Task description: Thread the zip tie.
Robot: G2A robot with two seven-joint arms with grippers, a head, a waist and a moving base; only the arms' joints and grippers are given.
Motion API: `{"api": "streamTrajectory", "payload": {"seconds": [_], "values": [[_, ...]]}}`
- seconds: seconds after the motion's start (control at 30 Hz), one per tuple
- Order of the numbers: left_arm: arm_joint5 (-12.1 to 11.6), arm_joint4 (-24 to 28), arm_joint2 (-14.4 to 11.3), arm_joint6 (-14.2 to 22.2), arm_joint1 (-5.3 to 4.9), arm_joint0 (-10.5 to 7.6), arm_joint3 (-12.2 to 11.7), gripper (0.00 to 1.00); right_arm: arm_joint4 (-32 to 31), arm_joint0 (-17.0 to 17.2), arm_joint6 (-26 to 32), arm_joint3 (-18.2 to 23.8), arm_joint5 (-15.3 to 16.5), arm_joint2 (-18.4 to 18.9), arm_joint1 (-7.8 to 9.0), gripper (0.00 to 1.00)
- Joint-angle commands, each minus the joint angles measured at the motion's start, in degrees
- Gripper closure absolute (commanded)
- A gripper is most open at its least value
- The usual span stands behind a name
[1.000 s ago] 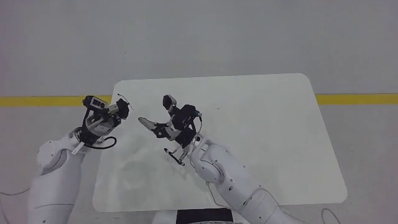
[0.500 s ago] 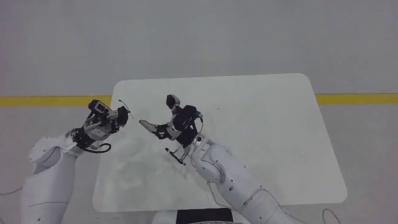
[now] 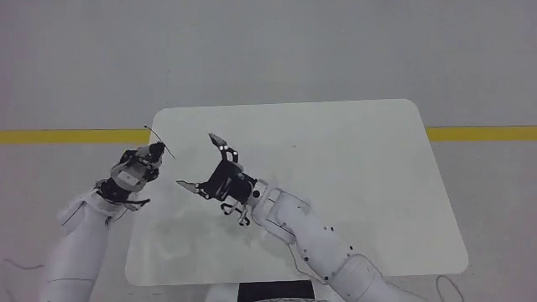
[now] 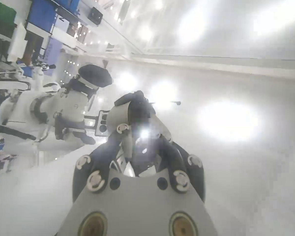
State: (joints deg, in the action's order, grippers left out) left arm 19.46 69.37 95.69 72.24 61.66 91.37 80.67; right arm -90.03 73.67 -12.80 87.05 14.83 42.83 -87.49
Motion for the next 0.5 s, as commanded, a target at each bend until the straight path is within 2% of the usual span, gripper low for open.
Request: {"api": "streamTrajectory", "payload": {"seconds": [0.0, 0.03, 0.23, 0.33, 0.47], "values": [[0.02, -2.53, -0.02, -0.39, -1.25, -0.14, 1.14, 1.0, 0.07, -2.14, 0.04, -0.2, 1.13, -1.59, 0.37, 0.0], [0.02, -3.77, 0.4, -0.5, -1.44, -0.23, 1.43, 1.0, 0.07, -2.14, 0.04, -0.2, 1.13, -1.59, 0.37, 0.0], [-0.01, -3.73, 0.32, -0.88, -1.42, -0.23, 1.45, 1.0, 0.07, -2.03, 0.34, 0.04, 0.66, -1.57, 0.39, 0.0], [0.02, -0.26, -1.46, -2.67, -1.22, 0.39, 1.92, 1.0, 0.07, -3.08, 2.58, 0.34, -0.95, -2.39, 0.67, 0.0], [0.02, 6.24, -3.67, -4.53, -1.77, 1.35, 2.1, 1.0, 0.07, -4.72, 4.31, -0.19, -5.85, -4.51, 1.26, 0.0]]}}
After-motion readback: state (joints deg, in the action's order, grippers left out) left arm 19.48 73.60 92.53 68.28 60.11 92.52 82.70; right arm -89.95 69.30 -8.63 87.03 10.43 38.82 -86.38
